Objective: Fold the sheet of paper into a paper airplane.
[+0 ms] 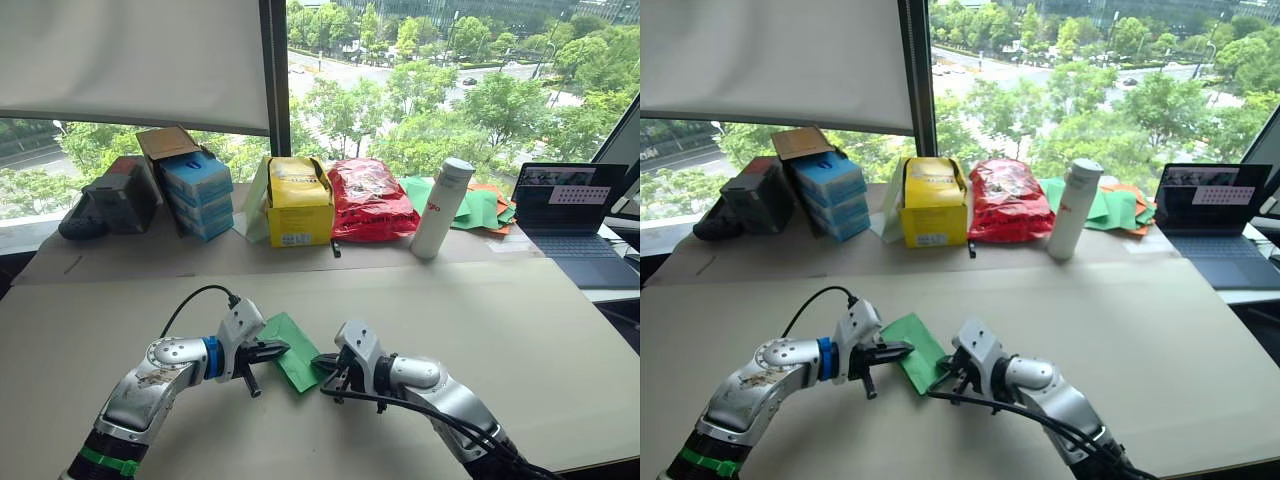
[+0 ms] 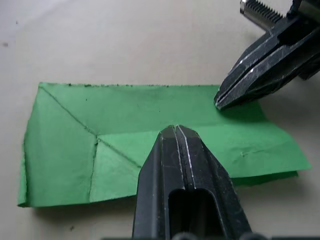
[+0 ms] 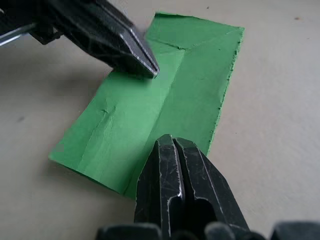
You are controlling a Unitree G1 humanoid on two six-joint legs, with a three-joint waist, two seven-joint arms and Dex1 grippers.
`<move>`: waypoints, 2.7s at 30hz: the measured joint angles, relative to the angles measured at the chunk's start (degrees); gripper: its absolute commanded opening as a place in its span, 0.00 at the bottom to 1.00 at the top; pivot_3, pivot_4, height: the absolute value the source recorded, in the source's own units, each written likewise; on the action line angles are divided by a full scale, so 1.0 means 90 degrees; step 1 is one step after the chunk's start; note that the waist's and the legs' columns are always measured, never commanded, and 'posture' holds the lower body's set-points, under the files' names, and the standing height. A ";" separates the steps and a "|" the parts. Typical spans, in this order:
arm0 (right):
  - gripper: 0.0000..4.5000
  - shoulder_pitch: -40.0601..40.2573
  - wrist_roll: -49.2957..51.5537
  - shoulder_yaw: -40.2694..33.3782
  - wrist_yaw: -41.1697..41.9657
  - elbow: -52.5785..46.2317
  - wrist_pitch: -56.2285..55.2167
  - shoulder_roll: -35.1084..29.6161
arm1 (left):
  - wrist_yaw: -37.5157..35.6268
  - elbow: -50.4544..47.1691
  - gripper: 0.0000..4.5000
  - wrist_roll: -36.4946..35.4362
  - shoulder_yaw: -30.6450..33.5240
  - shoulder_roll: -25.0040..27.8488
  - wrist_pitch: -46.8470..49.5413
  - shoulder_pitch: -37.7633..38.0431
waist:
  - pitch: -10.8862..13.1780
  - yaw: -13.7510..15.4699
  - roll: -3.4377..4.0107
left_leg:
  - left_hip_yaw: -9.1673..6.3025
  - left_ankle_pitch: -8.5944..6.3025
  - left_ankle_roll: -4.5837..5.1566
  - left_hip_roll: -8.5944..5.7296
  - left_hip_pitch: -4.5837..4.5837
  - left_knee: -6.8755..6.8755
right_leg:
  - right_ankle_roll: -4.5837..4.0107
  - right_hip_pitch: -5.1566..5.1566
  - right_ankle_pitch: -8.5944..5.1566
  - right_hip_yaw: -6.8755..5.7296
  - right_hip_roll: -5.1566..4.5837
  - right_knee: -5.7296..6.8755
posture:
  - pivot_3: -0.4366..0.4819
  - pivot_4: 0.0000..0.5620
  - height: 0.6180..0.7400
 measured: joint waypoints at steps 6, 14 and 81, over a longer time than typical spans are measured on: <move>0.00 -0.0639 -0.0062 0.0031 0.0049 0.0325 0.0207 0.0111 | -0.0006 -0.0017 0.00 0.0263 -0.0200 0.0172 -0.0462 0.0095 | 0.0002 0.0003 0.0004 | 0.0001 -0.0003 -0.0005 -0.0005 0.0018 -0.0026 | -0.0004 -0.0007 -0.0001 0.0023 -0.0052 -0.0005 | 0.48 0.27 1.00; 0.00 -0.1304 -0.0399 0.0282 0.0091 0.1027 0.0356 0.0382 | 0.0030 -0.0142 0.00 0.0263 -0.0247 0.0199 -0.0454 0.0135 | 0.0001 0.0003 0.0005 | 0.0002 0.0003 -0.0013 -0.0010 0.0020 -0.0051 | -0.0011 -0.0005 -0.0004 0.0022 -0.0053 -0.0005 | 0.48 0.27 1.00; 0.00 -0.0170 -0.0887 0.0252 0.0606 -0.1046 0.1307 -0.0749 | 0.0042 -0.0309 0.00 0.0271 -0.0420 0.0460 -0.0343 0.0101 | -0.0021 0.0034 0.0038 | -0.0005 -0.0025 -0.0005 -0.0001 0.0041 -0.0103 | -0.0023 0.0009 -0.0009 0.0007 -0.0059 -0.0069 | 0.48 0.27 1.00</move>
